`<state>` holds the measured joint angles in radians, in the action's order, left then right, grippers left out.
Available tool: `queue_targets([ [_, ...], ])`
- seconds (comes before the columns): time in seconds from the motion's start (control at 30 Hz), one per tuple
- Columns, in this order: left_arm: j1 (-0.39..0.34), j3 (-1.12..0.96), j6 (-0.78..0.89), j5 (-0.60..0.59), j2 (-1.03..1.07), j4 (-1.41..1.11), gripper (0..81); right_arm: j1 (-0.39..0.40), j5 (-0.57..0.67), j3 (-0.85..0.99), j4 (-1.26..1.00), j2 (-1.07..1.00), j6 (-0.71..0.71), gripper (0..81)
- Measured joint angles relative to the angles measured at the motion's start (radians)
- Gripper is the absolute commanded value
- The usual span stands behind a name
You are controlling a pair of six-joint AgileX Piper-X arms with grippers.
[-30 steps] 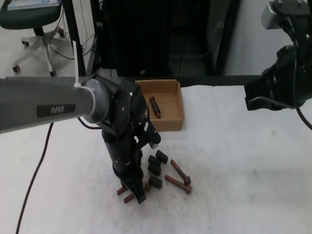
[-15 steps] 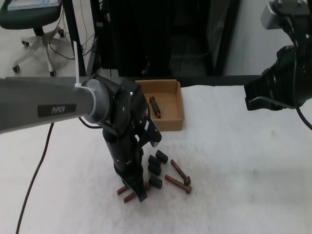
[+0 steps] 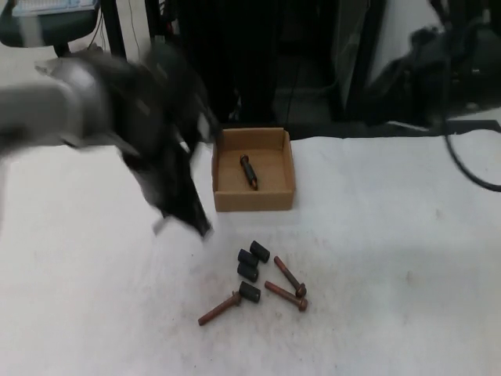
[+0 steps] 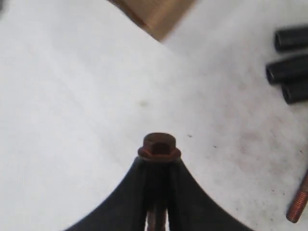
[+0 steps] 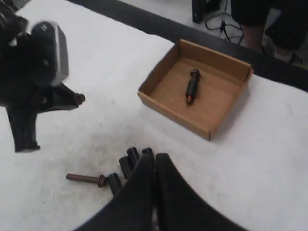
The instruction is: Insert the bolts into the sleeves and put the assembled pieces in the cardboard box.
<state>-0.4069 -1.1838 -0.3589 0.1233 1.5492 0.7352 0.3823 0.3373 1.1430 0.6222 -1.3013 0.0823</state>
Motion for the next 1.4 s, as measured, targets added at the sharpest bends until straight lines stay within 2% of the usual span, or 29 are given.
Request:
queue_targets([
  [0.1,0.044,0.0,0.051,-0.056,-0.081,-0.007,0.1,0.038,0.0,0.0,-0.013,-0.086,0.005,1.7],
  [0.17,0.084,0.0,0.085,-0.123,-0.156,-0.011,0.1,0.07,0.0,0.0,-0.018,-0.156,0.024,7.4],
  [0.3,0.144,0.0,0.146,-0.271,-0.294,-0.009,0.1,0.113,-0.009,0.015,-0.028,-0.253,0.049,24.4],
  [0.37,0.155,0.0,0.162,-0.323,-0.324,-0.006,0.1,0.135,-0.041,0.04,-0.028,-0.307,0.063,28.0],
  [0.73,0.177,0.0,0.162,-0.376,-0.497,0.125,0.1,0.182,-0.118,0.312,0.067,-0.614,0.217,27.9],
  [0.83,0.177,0.004,0.117,-0.376,-0.5,0.201,0.1,0.19,-0.141,0.384,0.125,-0.69,0.313,27.9],
  [1.03,0.177,0.071,0.105,-0.376,-0.504,0.222,0.1,0.192,-0.198,0.403,0.201,-0.754,0.479,27.9],
  [1.4,0.177,0.18,0.09,-0.376,-0.504,0.233,0.1,0.192,-0.211,0.403,0.217,-0.772,0.511,27.9],
])
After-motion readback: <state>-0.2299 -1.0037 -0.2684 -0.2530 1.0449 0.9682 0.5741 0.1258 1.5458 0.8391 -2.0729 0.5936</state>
